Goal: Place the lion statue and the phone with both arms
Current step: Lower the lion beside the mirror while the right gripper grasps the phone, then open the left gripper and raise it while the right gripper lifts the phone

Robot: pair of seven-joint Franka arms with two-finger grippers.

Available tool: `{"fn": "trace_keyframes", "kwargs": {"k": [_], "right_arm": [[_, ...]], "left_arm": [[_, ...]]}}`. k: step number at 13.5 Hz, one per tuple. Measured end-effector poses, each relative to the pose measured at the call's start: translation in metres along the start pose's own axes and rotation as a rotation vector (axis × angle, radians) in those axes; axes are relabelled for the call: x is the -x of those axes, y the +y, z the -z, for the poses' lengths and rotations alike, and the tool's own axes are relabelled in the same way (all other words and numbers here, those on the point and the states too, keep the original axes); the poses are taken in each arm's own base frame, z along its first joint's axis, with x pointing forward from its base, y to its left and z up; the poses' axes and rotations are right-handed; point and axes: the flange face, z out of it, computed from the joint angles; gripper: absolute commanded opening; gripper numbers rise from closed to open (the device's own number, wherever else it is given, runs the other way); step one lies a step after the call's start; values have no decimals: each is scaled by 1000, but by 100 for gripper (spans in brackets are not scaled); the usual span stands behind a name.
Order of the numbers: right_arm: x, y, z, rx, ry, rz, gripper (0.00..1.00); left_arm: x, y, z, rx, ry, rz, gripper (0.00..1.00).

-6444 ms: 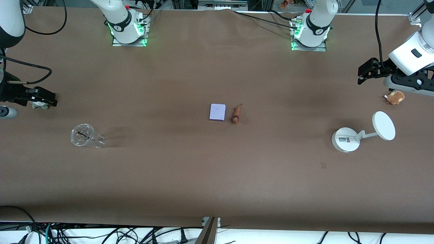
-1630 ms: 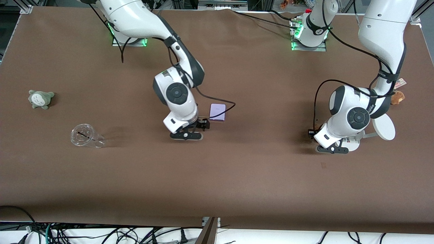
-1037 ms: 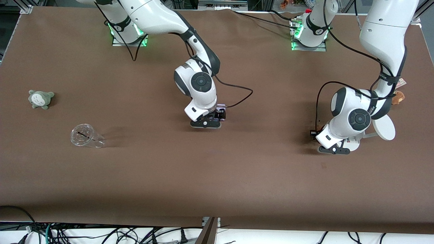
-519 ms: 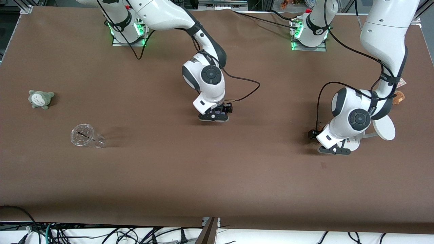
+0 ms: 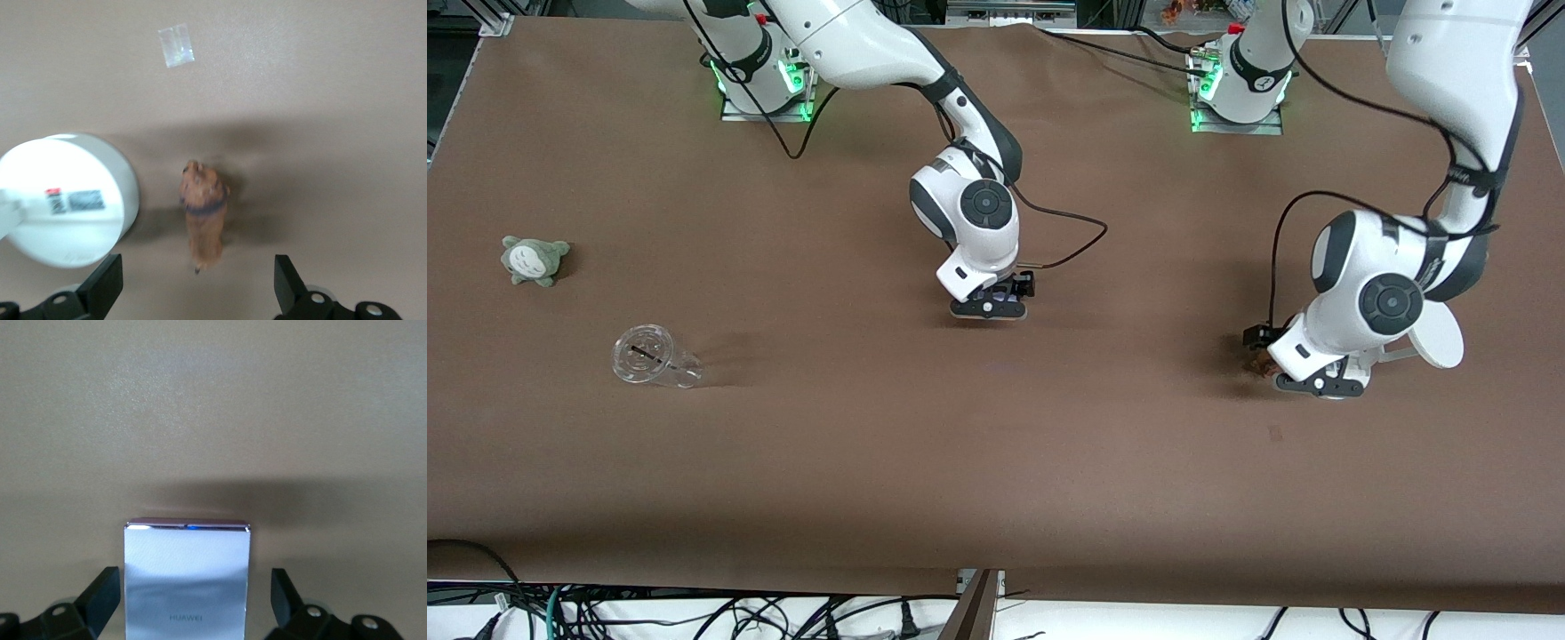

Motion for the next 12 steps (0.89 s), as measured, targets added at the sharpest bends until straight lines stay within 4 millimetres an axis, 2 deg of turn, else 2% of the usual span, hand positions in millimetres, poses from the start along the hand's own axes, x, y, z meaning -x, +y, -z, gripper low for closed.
{"fn": "trace_keyframes", "kwargs": {"k": [2,4,9,10,12], "right_arm": [[0,-1,0,-5,5,1,100],[1,-3,1,-11,10,4,100],[8,-9,-2,-9,8,16,100],[9,-9,-3,-7,6,18,100],[11,-10,-6,-4,4,21,100]], "left_arm": [[10,1,38,-13,-2,-5,100],[23,-3,89,-30,0,-13,100],[65,-22,245,-19,-11,9,100],[71,-24,267,-6,-16,12,100],[80,-27,295,0,-18,10,100]]}}
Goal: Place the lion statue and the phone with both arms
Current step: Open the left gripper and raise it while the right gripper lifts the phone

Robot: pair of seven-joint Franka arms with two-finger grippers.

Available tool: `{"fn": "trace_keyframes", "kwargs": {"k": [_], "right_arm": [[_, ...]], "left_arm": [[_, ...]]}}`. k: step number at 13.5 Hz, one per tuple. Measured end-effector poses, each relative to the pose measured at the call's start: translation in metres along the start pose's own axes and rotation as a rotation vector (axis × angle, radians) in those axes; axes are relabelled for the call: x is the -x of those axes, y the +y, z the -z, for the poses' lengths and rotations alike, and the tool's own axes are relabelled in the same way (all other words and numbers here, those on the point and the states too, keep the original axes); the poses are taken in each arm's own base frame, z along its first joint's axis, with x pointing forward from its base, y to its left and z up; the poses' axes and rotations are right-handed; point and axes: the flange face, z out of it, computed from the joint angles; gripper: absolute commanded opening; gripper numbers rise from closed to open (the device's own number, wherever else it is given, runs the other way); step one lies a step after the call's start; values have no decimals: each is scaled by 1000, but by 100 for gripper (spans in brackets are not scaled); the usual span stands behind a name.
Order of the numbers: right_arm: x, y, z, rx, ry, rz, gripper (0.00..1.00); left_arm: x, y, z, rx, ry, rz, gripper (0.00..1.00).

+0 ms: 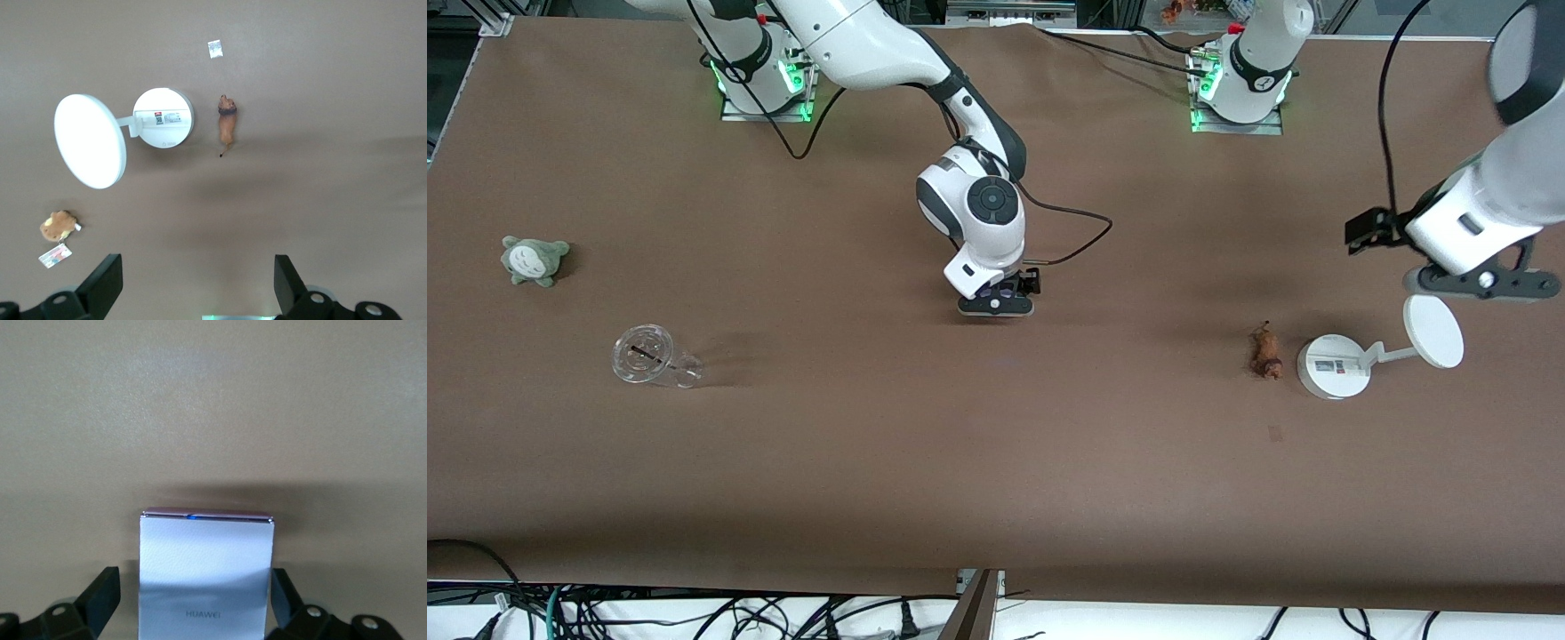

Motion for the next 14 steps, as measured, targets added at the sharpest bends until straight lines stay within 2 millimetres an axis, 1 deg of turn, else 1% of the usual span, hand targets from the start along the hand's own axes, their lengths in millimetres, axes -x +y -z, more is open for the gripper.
{"fn": "trace_keyframes", "kwargs": {"k": [2,4,6,8,10,12,14], "right_arm": [[0,0,0,1,2,2,100],[-1,1,0,3,3,1,100],[-1,2,-1,5,2,1,100],[-1,2,-2,5,2,2,99],[-1,2,-2,7,3,6,93],[-1,2,-2,8,4,14,81],[-1,2,-2,9,3,15,63]], "left_arm": [[3,-1,17,-1,53,2,100],[9,0,29,-7,156,5,100],[29,-6,38,-16,198,20,100],[44,-18,39,-19,197,42,100],[43,-22,31,-17,181,47,100],[41,-19,26,-12,169,42,100],[41,-14,23,24,163,39,100]]}}
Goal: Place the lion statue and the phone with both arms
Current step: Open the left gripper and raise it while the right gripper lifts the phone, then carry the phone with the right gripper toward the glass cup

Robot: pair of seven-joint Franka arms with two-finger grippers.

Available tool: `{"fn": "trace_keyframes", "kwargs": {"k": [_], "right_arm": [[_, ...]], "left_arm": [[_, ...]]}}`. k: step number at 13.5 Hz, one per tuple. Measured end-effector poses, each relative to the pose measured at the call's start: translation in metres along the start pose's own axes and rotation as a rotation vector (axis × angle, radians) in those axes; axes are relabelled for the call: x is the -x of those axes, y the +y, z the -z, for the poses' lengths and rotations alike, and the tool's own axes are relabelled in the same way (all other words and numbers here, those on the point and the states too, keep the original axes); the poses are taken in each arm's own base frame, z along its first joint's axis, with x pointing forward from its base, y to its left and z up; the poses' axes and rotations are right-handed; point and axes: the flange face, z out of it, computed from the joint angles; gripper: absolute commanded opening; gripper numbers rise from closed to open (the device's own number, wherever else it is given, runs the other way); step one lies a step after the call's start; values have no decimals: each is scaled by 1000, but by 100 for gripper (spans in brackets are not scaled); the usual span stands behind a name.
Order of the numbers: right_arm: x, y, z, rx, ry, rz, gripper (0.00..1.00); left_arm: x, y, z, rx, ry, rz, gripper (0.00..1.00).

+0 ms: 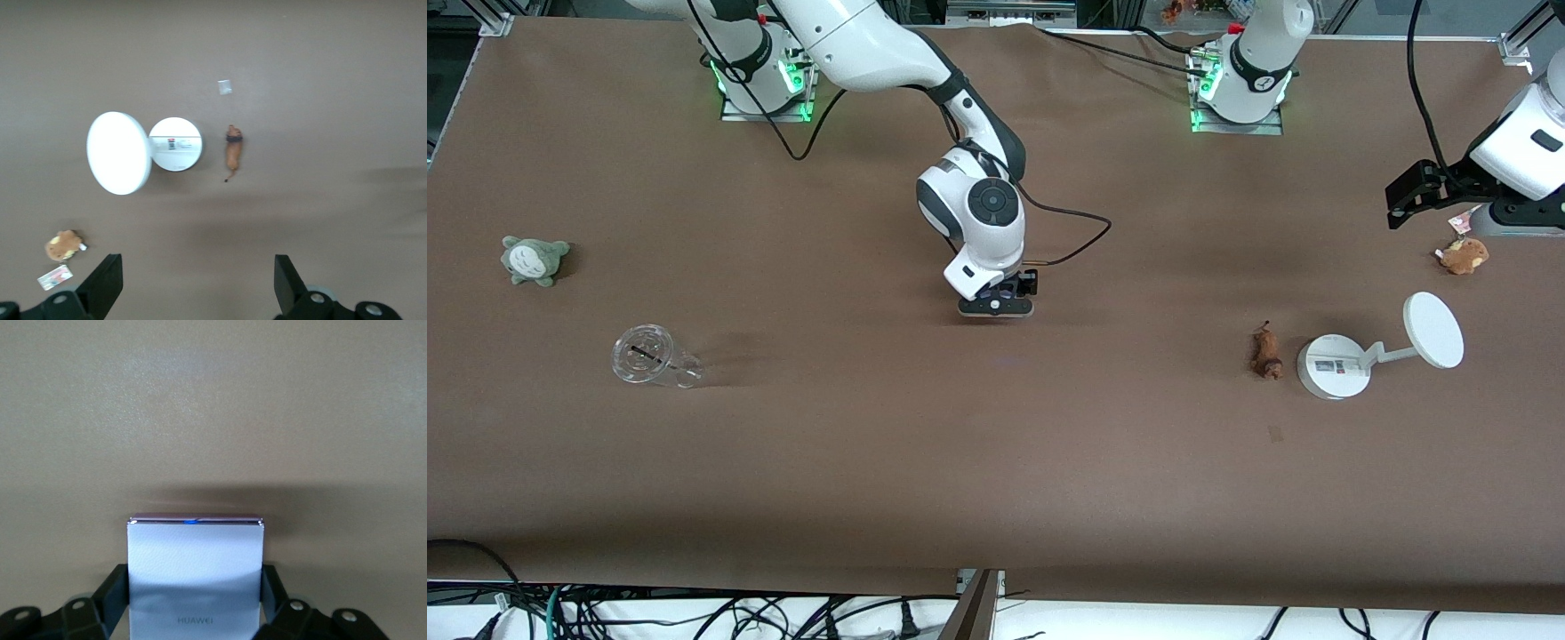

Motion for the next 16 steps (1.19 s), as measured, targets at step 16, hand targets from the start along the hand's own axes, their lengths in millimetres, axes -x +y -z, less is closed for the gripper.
{"fn": "trace_keyframes", "kwargs": {"k": [16], "right_arm": [[-121,133,74,41,-6,52,62]], "left_arm": [[1,2,-2,14,-10,-1,100]]}}
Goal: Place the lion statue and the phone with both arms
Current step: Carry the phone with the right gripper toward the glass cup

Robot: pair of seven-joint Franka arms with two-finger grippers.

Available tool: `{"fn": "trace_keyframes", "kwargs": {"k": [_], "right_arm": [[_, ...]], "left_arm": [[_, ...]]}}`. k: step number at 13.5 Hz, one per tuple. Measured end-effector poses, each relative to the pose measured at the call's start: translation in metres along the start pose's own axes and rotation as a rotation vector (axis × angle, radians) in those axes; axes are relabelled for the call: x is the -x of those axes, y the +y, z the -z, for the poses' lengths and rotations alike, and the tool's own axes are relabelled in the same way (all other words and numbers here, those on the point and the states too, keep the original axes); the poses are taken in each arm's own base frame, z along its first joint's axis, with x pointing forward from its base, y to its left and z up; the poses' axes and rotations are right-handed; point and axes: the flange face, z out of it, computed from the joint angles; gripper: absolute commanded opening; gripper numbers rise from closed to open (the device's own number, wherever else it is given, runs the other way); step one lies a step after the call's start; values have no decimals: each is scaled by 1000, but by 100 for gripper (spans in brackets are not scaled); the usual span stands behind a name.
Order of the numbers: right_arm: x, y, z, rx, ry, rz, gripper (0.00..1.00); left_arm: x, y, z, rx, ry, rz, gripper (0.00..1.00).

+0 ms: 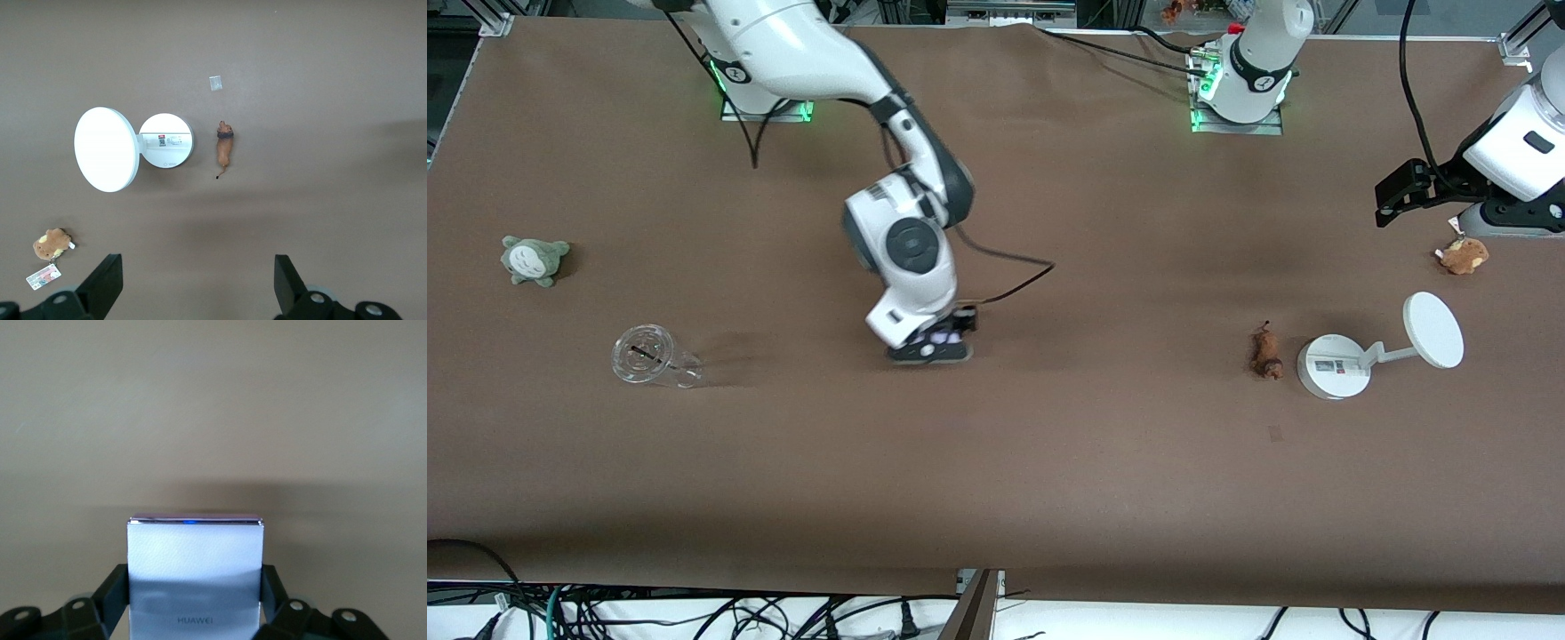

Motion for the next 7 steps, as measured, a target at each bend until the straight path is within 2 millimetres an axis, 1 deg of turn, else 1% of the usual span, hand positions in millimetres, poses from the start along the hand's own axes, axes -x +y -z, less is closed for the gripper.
{"fn": "trace_keyframes", "kwargs": {"k": [2,4,6,7], "right_arm": [[-33,66,7,11,-14,13,62],[-57,127,5,15,-24,7,62],[-71,174,1,17,-33,5,61],[-75,194,-1,18,-39,9,61]], "left_arm": [[0,0,0,0,-2,0,100],[0,0,0,0,-4,0,100],[0,0,0,0,-5,0,100],[1,0,-1,0,-5,0,100]]}}
